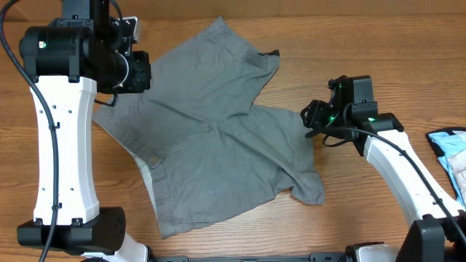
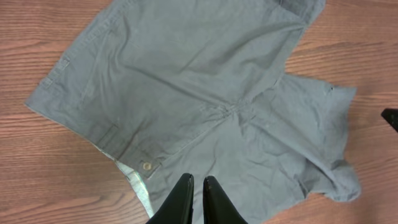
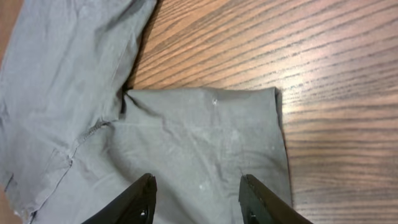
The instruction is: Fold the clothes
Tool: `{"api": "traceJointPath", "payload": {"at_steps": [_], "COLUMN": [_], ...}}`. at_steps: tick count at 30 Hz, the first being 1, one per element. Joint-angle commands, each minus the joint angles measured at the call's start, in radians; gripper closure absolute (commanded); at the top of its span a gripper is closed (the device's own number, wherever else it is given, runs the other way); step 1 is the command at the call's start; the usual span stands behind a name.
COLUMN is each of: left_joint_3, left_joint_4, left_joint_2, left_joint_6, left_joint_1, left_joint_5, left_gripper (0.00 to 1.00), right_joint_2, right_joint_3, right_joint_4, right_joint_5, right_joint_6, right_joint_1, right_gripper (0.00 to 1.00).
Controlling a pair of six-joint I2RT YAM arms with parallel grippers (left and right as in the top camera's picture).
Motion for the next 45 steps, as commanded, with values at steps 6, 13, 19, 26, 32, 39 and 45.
{"api": "traceJointPath", "payload": {"at_steps": [6, 13, 19, 26, 32, 39, 45], "left_joint_3": [0.014, 0.014, 0.014, 0.014, 0.013, 0.002, -0.133], "left_joint_4": [-0.01, -0.009, -0.002, -0.002, -0.021, -0.042, -0.054], "left_joint_2": [-0.019, -0.019, -0.019, -0.019, -0.019, -0.019, -0.019], "left_joint_6": [-0.006, -0.006, -0.006, -0.006, -0.006, -0.006, -0.214], "left_joint_1": [-0.035, -0.045, -0.045, -0.045, -0.048, -0.107, -0.2], "left_joint_5": [-0.002, -0.002, -0.002, -0.002, 0.009, -0.002, -0.195], "left_gripper": [0.88, 0.86, 0.83, 0.8, 0.8, 0.84, 0.95], "right_joint_2": [0.209, 0.344, 0.342, 0.342, 0.342, 0.342, 0.342], "right_joint_3": [-0.001, -0.001, 0.02, 0.22, 0.341, 0.351, 0.351], "right_joint_4": [0.053, 0.156, 0.232, 0.232, 0.211, 0.053, -0.147], "right_joint_5": [0.134, 0.099, 0.051, 0.169, 0.156, -0.076, -0.104], "right_joint_6": [0.004, -0.013, -0.102, -0.14, -0.139, -0.139, -0.14], "right_joint_1": [-0.003, -0.003, -0.008, -0.096, -0.167, -0.172, -0.139], "right_gripper": [0.37, 0.35, 0.96, 0.96, 0.2, 0.35, 0.39]}}
